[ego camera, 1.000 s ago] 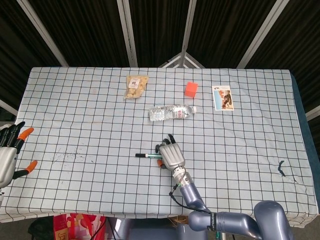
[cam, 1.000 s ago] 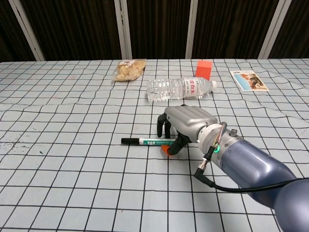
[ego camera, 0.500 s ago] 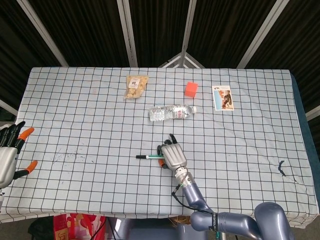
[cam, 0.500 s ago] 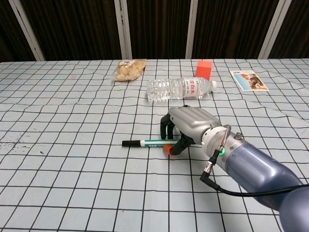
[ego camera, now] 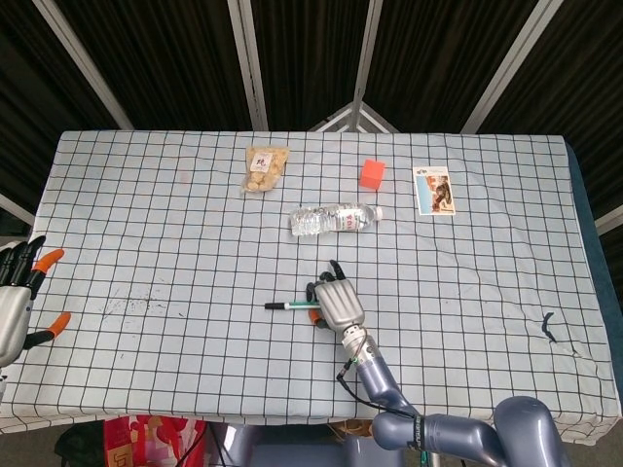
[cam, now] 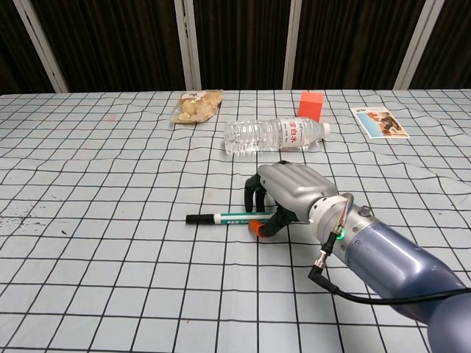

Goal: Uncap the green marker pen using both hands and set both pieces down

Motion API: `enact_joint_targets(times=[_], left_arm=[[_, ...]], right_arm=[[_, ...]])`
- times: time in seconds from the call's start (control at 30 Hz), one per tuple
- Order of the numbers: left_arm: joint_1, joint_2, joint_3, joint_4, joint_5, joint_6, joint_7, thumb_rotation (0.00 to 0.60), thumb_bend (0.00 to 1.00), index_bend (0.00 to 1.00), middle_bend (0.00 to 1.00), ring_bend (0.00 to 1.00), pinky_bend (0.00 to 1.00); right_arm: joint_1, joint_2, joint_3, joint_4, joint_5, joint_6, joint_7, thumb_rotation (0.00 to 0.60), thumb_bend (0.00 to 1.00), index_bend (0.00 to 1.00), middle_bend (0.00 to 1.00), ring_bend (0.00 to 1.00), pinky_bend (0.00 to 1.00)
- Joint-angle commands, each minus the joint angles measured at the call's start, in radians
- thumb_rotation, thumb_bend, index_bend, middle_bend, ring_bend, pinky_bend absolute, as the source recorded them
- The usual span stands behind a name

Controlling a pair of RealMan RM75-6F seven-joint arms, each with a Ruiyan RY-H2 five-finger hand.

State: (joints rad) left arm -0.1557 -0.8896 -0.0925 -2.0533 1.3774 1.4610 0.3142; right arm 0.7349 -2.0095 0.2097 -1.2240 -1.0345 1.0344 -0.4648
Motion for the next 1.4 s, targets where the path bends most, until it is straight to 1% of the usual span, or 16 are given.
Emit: enact_joint_targets(times=[0.03, 0.2, 0.4, 0.63, 0.9, 0.97, 1.07, 1.17, 1.4], left_arm=[[0.001, 0.0, 0.0, 0.001, 0.0, 0.002, 0.0, 0.6, 0.33, 0.17, 0.0, 0.0, 0.0], [0.004, 0.004, 0.0, 0.001, 0.0, 0.007, -0.005, 0.6, 0.33, 0.17, 0.0, 0.0, 0.0], [0.008, 0.009, 0.001, 0.001, 0.005, 0.012, -0.014, 0.6, 0.34, 0.17, 0.0, 0.0, 0.0], [0.009, 0.008, 0.001, 0.007, 0.008, 0.012, -0.021, 0.6, 0.33, 0.17, 0.0, 0.0, 0.0], [0.008, 0.008, -0.001, 0.008, 0.007, 0.012, -0.023, 0.6, 0.34, 0.17, 0.0, 0.0, 0.0], [0.008, 0.007, 0.0, 0.008, 0.009, 0.011, -0.024, 0.6, 0.34, 0.17, 0.01, 0.0, 0.0], [0.006, 0.001, 0.0, 0.014, 0.024, 0.014, -0.03, 0.6, 0.34, 0.17, 0.01, 0.0, 0.0], [0.002, -0.005, -0.001, 0.015, 0.038, 0.013, -0.04, 0.6, 0.34, 0.17, 0.01, 0.0, 0.0], [-0.011, -0.014, -0.009, 0.016, 0.077, 0.011, -0.084, 0.6, 0.33, 0.17, 0.03, 0.0, 0.0]], right_arm=[[-0.005, 0.005, 0.001, -0.006, -0.011, -0.003, 0.017, 0.6, 0.53, 0.62, 0.6, 0.32, 0.04], [-0.009, 0.006, 0.001, -0.006, -0.04, 0.0, 0.049, 0.6, 0.59, 0.68, 0.63, 0.35, 0.04], [-0.014, 0.018, 0.011, -0.023, -0.068, 0.011, 0.08, 0.6, 0.61, 0.75, 0.65, 0.37, 0.04], [-0.024, 0.042, 0.021, -0.051, -0.092, 0.015, 0.129, 0.6, 0.61, 0.76, 0.66, 0.38, 0.04], [-0.037, 0.072, 0.045, -0.087, -0.133, 0.035, 0.22, 0.6, 0.62, 0.76, 0.66, 0.39, 0.04], [-0.042, 0.082, 0.052, -0.1, -0.14, 0.041, 0.244, 0.6, 0.62, 0.78, 0.67, 0.39, 0.04], [-0.056, 0.121, 0.065, -0.147, -0.156, 0.05, 0.296, 0.6, 0.62, 0.79, 0.67, 0.39, 0.04], [-0.069, 0.177, 0.077, -0.19, -0.185, 0.09, 0.285, 0.6, 0.62, 0.8, 0.67, 0.39, 0.04], [-0.135, 0.388, 0.109, -0.393, -0.227, 0.181, 0.249, 0.6, 0.62, 0.81, 0.67, 0.4, 0.04]])
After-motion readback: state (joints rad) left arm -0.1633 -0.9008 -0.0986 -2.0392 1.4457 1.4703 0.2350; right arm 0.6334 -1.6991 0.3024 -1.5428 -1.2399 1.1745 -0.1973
